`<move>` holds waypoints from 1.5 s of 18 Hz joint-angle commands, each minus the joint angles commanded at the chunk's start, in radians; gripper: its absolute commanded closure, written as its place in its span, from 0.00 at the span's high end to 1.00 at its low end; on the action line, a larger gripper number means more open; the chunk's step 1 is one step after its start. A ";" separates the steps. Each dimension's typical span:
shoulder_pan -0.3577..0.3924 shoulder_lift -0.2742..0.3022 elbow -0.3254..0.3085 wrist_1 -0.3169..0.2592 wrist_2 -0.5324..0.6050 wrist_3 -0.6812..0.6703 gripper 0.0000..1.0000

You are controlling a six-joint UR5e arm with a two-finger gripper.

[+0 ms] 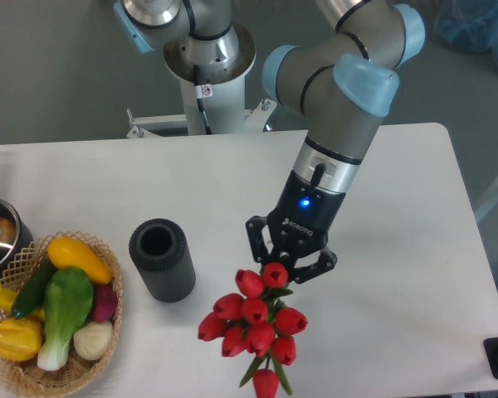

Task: Insert the flowers into the vase
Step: 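Carry the tulips over the dark grey vase opening, then lower the tulip stems down into the vase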

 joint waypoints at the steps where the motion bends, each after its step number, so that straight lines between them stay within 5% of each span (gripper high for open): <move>1: 0.011 0.002 0.000 0.006 -0.057 0.000 0.06; 6: 0.037 0.017 -0.015 0.008 -0.319 0.008 0.07; 12: 0.051 0.084 -0.092 0.011 -0.505 0.133 0.08; 27: 0.080 0.278 -0.314 0.011 -0.600 0.156 0.10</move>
